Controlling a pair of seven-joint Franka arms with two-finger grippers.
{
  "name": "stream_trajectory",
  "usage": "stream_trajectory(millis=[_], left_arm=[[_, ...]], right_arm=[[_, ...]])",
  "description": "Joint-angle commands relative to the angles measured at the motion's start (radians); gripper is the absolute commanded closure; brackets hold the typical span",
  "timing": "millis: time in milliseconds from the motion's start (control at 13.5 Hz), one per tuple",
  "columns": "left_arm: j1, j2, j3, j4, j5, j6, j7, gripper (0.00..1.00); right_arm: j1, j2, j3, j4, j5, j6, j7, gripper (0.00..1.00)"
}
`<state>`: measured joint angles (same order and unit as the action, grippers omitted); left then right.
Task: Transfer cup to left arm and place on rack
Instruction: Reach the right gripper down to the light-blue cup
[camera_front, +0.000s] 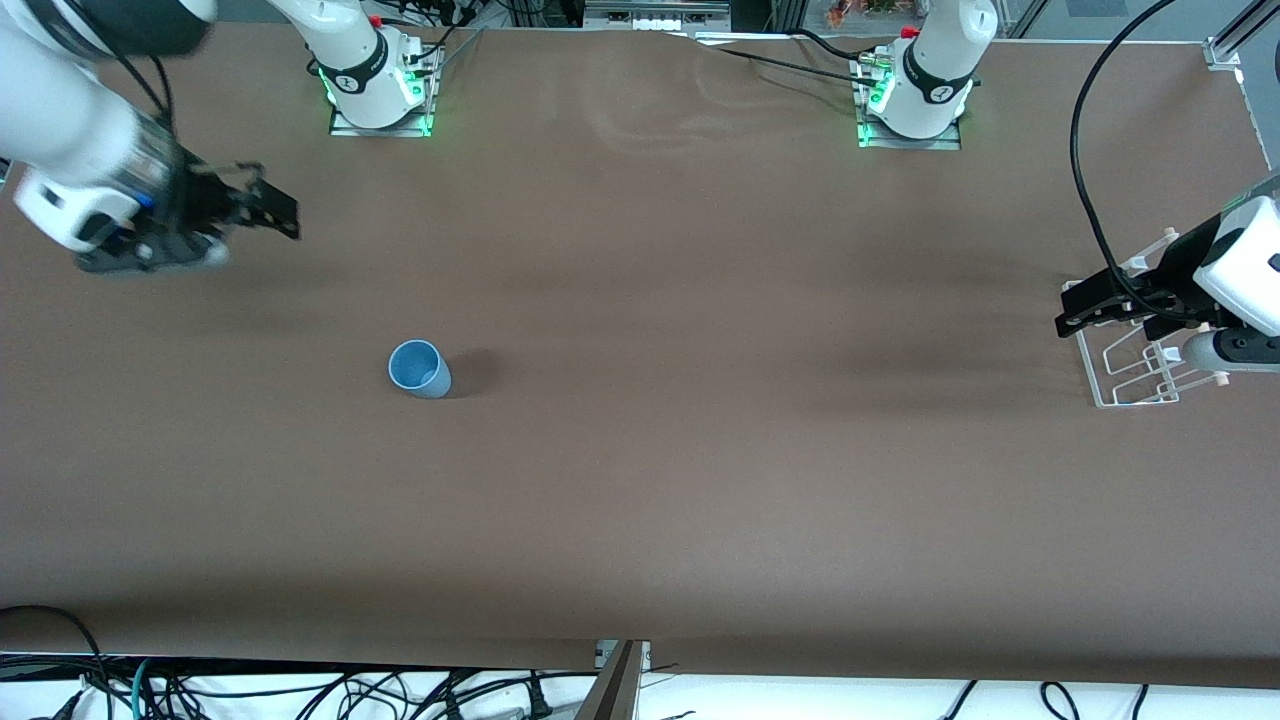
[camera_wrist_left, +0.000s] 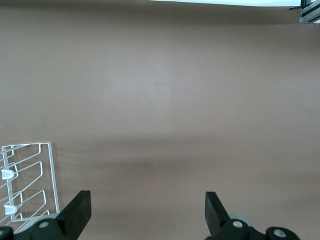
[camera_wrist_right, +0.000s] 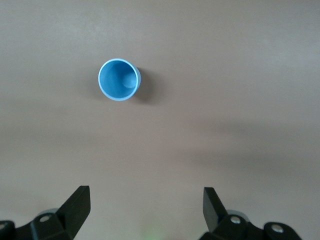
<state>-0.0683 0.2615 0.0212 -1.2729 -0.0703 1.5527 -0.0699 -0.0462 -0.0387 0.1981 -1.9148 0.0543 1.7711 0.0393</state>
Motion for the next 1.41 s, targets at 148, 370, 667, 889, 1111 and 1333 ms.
stream_trajectory(millis=[148, 370, 667, 889, 1111, 1333], left_arm=[[-0.007, -0.013, 0.009, 0.014, 0.007, -0.013, 0.007, 0.00], [-0.033, -0.066, 0.009, -0.066, 0.012, -0.008, -0.002, 0.00], [-0.031, -0.145, 0.011, -0.201, 0.007, -0.002, 0.012, 0.00], [-0.030, -0.174, 0.009, -0.270, 0.007, -0.005, 0.013, 0.00], [-0.027, -0.186, 0.009, -0.315, 0.007, -0.005, 0.060, 0.00], [-0.022, -0.173, 0.009, -0.332, 0.007, -0.005, 0.145, 0.00]], right_arm=[[0.014, 0.077, 0.037, -0.081, 0.016, 0.154, 0.028, 0.00], [0.045, 0.219, 0.034, 0.043, 0.013, 0.205, 0.024, 0.00], [0.057, 0.485, 0.034, 0.302, -0.028, 0.203, 0.010, 0.00], [0.063, 0.571, 0.034, 0.362, -0.112, 0.212, 0.010, 0.00], [0.065, 0.603, 0.034, 0.353, -0.136, 0.260, 0.010, 0.00], [0.066, 0.603, 0.034, 0.309, -0.133, 0.257, 0.011, 0.00]])
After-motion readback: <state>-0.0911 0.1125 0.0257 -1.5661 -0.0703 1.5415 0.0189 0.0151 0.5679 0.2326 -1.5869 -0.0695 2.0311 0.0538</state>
